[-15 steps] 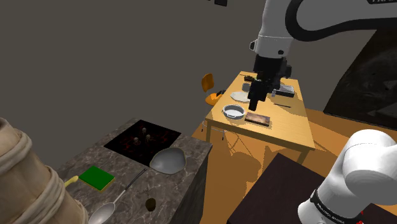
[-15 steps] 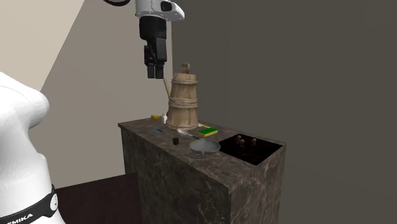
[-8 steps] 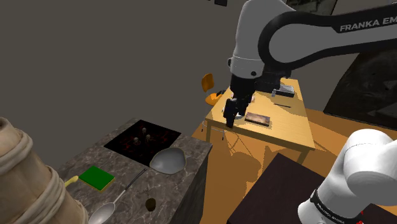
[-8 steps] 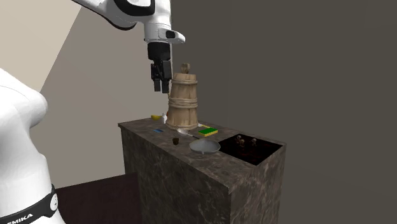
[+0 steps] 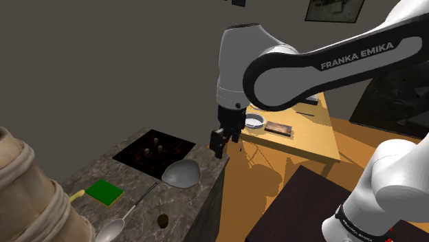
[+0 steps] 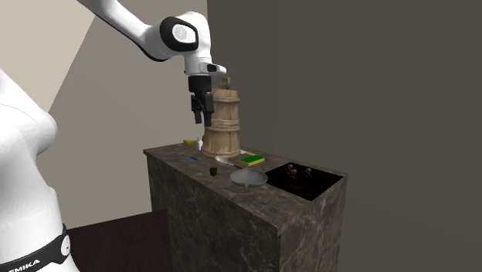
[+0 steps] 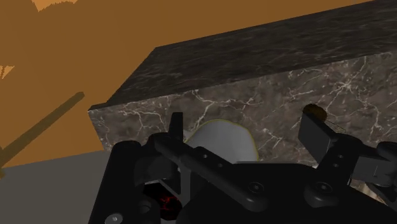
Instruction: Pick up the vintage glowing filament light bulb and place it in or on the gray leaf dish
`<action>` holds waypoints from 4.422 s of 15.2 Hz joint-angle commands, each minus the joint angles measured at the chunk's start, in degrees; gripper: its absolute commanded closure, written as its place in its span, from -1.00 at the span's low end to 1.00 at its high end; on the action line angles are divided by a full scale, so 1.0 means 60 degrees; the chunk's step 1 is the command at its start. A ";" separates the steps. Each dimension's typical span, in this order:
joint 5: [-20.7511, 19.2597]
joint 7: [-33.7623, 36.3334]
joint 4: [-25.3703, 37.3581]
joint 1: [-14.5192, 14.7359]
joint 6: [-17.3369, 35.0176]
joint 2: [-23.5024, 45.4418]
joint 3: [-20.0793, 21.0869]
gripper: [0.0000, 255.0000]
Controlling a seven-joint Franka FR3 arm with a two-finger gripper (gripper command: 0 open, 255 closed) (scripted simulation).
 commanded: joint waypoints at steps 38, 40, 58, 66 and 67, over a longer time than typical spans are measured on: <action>-0.5808 0.5978 0.4916 0.2039 0.2269 0.8441 0.1010 1.00; -0.5808 0.5978 0.4916 0.2039 0.2269 0.8441 0.1010 1.00; -0.5056 0.5410 0.5314 0.1753 0.1089 0.7506 0.1441 1.00; -0.4666 0.5100 0.5751 0.1646 0.0291 0.7049 0.1625 1.00; -0.4623 0.5064 0.5817 0.1636 0.0187 0.6999 0.1644 1.00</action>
